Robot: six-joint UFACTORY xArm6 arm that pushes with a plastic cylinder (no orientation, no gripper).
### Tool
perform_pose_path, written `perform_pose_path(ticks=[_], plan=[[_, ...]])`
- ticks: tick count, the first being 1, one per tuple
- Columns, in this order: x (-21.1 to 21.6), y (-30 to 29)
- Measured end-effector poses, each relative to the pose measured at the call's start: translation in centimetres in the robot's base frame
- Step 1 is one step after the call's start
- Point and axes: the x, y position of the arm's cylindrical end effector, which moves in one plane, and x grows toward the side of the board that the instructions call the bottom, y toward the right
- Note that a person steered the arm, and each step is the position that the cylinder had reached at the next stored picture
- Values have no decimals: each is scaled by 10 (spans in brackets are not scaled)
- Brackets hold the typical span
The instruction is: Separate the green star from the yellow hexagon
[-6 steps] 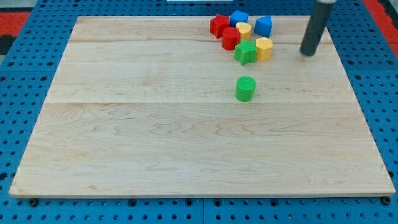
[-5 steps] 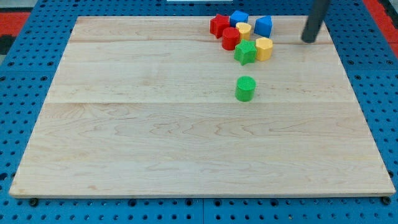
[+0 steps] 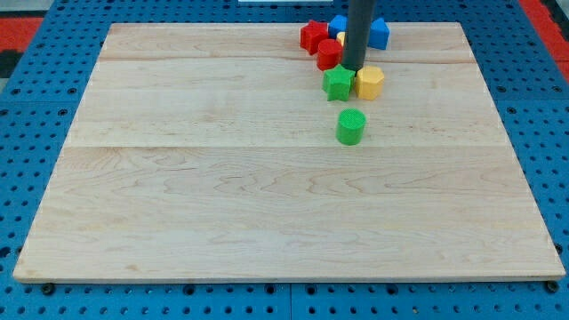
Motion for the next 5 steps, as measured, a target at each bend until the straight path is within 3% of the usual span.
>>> perform_pose_path(ticks=[1, 2, 4, 5], plan=[[-11, -9], [16, -48], [30, -17], [58, -1]])
